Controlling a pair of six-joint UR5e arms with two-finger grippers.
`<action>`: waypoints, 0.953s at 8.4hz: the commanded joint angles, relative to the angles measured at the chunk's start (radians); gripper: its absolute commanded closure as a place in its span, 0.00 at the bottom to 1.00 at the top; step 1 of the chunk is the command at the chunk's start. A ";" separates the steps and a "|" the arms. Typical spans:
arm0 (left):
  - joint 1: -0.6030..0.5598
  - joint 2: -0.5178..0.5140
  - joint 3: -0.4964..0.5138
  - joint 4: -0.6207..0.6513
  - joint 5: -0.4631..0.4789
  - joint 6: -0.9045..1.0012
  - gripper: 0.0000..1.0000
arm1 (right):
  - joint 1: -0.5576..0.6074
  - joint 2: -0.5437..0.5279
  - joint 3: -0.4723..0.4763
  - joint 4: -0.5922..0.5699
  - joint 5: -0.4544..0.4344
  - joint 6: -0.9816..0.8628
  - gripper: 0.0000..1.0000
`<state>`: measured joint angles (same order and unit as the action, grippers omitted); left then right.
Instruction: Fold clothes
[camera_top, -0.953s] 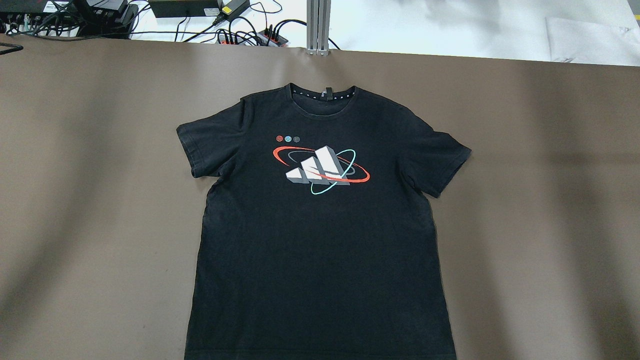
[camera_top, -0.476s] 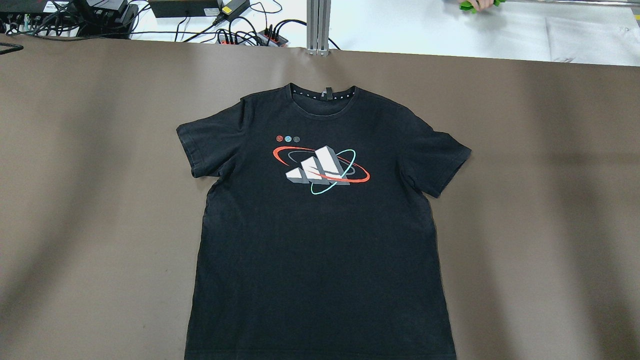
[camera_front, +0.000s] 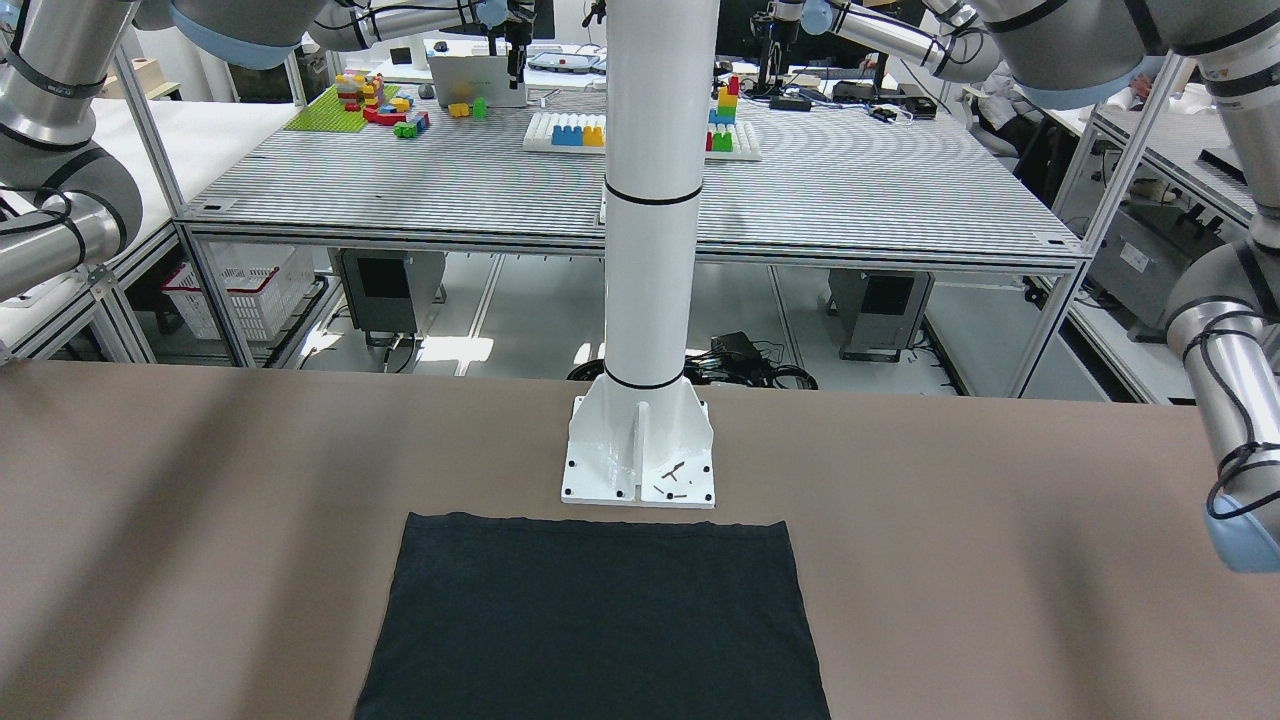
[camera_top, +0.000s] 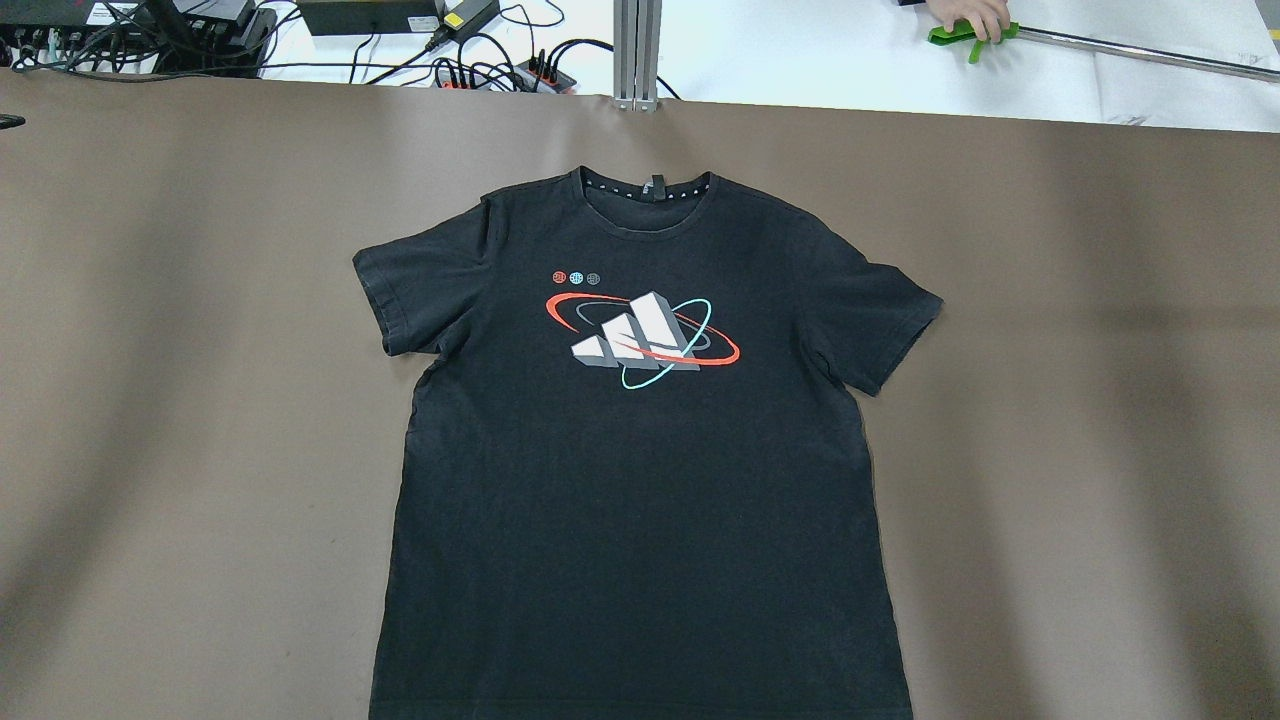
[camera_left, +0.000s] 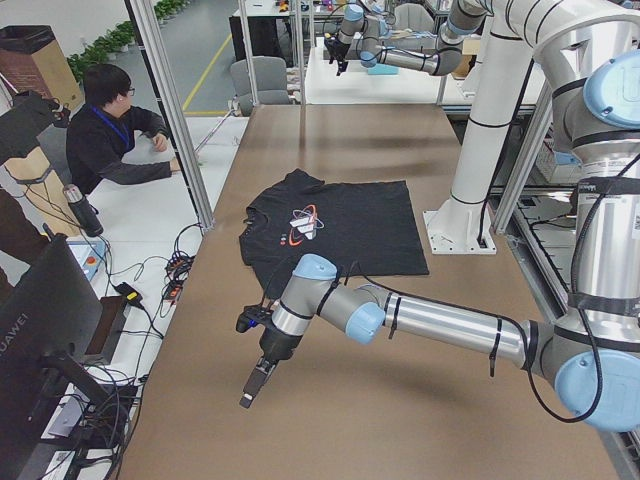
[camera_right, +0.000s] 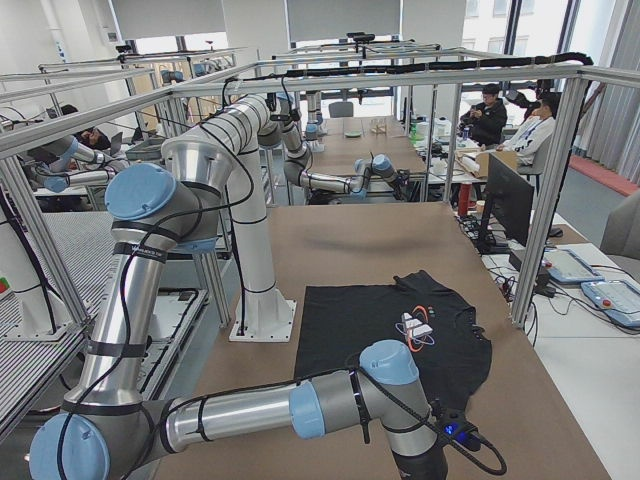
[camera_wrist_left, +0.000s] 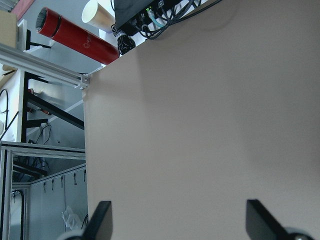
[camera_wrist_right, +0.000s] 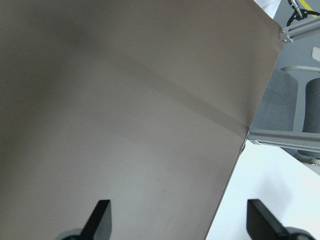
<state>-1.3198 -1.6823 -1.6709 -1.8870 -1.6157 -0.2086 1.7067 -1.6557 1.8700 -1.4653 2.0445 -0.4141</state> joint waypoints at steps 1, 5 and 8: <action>0.002 0.003 0.003 -0.056 -0.044 0.002 0.06 | -0.013 0.025 -0.048 0.010 -0.024 -0.002 0.05; 0.007 -0.032 0.020 -0.067 -0.084 -0.005 0.06 | -0.035 0.094 -0.107 0.008 -0.027 0.003 0.05; 0.007 -0.161 0.135 -0.075 -0.174 -0.059 0.06 | -0.120 0.293 -0.317 0.013 -0.026 0.105 0.05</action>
<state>-1.3136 -1.7669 -1.5994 -1.9561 -1.7146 -0.2166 1.6547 -1.4792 1.6649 -1.4553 2.0185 -0.4048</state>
